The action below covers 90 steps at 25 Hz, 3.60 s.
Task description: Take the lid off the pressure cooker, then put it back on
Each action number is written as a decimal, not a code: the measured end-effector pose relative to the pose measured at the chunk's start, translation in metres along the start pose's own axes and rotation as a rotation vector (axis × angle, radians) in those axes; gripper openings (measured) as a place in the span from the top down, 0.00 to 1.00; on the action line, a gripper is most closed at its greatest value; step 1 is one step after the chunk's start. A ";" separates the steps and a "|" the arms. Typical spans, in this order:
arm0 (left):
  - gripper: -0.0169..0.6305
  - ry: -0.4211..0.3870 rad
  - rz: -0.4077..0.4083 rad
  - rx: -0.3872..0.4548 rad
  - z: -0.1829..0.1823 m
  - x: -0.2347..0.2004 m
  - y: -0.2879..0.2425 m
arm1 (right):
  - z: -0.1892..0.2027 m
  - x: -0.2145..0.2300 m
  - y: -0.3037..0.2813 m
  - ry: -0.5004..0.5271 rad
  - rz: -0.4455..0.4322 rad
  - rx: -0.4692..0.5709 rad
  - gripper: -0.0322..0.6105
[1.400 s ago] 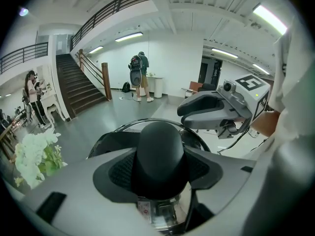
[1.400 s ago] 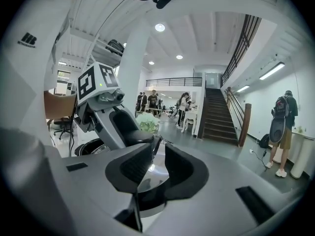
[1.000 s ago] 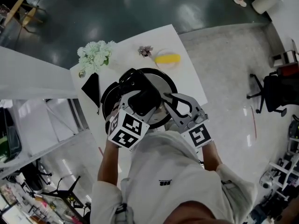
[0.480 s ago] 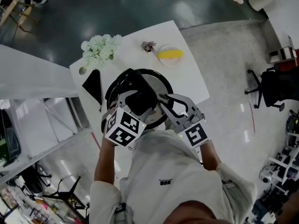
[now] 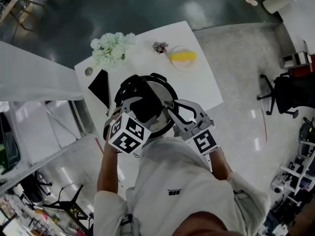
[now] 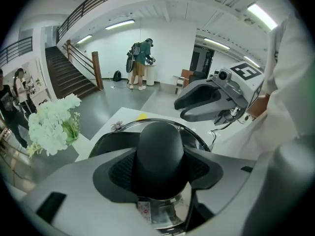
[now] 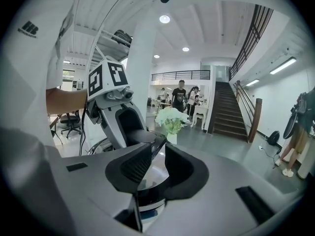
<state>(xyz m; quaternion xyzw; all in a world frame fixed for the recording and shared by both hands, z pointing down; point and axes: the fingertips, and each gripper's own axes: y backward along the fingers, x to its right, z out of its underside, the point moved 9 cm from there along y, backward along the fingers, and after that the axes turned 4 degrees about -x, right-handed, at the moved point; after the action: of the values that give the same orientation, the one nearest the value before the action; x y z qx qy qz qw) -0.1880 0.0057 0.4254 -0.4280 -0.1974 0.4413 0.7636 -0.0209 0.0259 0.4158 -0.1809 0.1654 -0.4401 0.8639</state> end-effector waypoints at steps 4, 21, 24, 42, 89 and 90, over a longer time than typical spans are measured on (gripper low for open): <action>0.53 0.001 0.010 -0.011 0.009 0.000 0.000 | -0.001 -0.005 -0.005 0.005 -0.007 -0.007 0.81; 0.53 -0.024 0.039 -0.026 0.020 -0.005 -0.008 | 0.002 -0.011 -0.018 -0.014 -0.022 -0.019 0.81; 0.53 -0.018 0.033 -0.043 0.018 -0.004 -0.009 | 0.001 -0.011 -0.018 -0.008 -0.029 -0.020 0.81; 0.53 0.058 -0.013 -0.008 0.024 0.001 -0.019 | 0.007 -0.009 -0.024 -0.031 -0.070 -0.042 0.81; 0.51 0.450 -0.355 0.131 0.029 0.021 -0.021 | 0.010 0.019 -0.040 -0.041 -0.166 -0.011 0.80; 0.51 0.444 -0.365 0.145 0.031 0.022 -0.021 | 0.010 0.019 -0.039 -0.041 -0.162 -0.009 0.80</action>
<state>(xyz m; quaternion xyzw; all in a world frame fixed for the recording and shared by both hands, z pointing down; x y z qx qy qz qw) -0.1864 0.0340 0.4580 -0.4159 -0.0674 0.2051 0.8834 -0.0336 -0.0098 0.4400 -0.2065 0.1342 -0.5041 0.8278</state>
